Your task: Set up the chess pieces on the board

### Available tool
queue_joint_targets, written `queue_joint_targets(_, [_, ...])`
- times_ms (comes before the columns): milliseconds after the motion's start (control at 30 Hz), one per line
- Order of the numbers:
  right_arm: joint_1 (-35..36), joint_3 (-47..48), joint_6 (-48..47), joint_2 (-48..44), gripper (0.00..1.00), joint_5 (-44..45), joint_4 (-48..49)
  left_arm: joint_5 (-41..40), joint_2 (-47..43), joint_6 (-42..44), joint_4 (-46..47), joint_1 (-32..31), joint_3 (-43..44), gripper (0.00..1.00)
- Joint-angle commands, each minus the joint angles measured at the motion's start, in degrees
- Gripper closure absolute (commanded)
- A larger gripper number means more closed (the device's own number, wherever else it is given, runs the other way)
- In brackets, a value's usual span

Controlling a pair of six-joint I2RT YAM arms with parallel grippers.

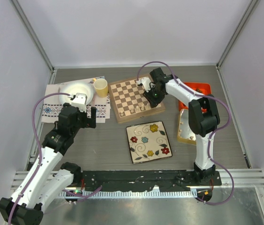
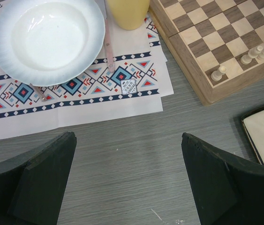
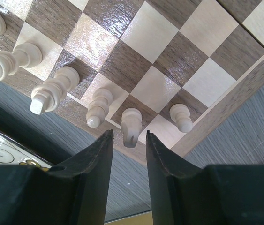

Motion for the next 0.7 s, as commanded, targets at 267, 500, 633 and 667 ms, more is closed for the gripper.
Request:
queue_joint_targets(267, [0.4,0.4,0.3,-9.6,0.52,0.8,-1.1,1.3,-1.1,1.0,2.2,0.3,-0.1,0.00])
queue_joint_targets(500, [-0.2,-4.6,-1.4,-20.9,0.47,-0.1,-2.0,3.1,-2.9,0.4,3.4,0.3,-0.6,0.00])
queue_joint_targets(633, [-5.0,-8.5,-1.9,-27.9,0.41,-6.9,-2.4,4.2,-3.9,-2.0,4.1,0.3,-0.5,0.01])
queue_joint_targets(667, [-6.7,-9.3,-1.7,-29.6,0.39,-9.7,-2.6,6.1,-3.9,-3.6,4.1,0.3,0.0,0.00])
